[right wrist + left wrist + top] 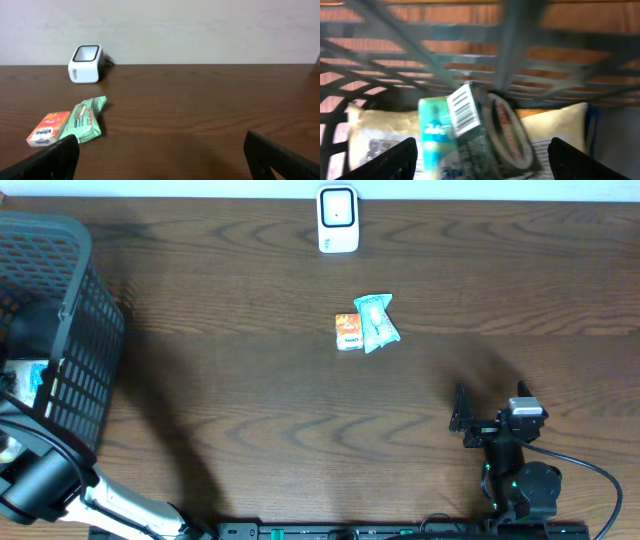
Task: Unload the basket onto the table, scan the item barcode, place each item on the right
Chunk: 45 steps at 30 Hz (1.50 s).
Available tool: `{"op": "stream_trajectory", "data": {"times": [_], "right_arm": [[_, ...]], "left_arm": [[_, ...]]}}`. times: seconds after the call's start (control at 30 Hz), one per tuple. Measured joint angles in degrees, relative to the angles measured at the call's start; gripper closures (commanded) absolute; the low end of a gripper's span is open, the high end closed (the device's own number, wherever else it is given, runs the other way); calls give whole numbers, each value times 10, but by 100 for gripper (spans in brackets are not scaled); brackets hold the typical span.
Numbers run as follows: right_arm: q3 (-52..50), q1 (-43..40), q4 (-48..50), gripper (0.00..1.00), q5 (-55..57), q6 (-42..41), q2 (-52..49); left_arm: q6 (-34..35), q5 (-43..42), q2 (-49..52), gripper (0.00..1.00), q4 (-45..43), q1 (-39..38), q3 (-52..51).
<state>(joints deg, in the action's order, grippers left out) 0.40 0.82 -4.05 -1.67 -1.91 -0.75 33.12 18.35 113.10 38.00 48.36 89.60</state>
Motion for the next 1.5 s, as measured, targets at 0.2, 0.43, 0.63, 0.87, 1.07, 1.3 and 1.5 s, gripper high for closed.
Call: {"op": "stream_trajectory", "data": {"times": [0.2, 0.43, 0.63, 0.87, 1.07, 1.3, 1.5], "right_arm": [[0, 0, 0, 1, 0, 0, 0], [0, 0, 0, 1, 0, 0, 0], [0, 0, 0, 1, 0, 0, 0], [0, 0, 0, 1, 0, 0, 0], [0, 0, 0, 1, 0, 0, 0], [0, 0, 0, 1, 0, 0, 0], [0, 0, 0, 1, 0, 0, 0]], "left_arm": [[-1, -24, 0, 18, 1, 8, 0], [-1, -110, 5, 19, -27, 10, 0], [-3, -129, 29, 30, -27, 11, 0], [-43, -107, 30, 44, -34, 11, 0], [-61, -96, 30, 54, -30, 11, 0], [-64, -92, 7, 54, -18, 11, 0], [-64, -113, -77, 59, -12, 14, 0]]}}
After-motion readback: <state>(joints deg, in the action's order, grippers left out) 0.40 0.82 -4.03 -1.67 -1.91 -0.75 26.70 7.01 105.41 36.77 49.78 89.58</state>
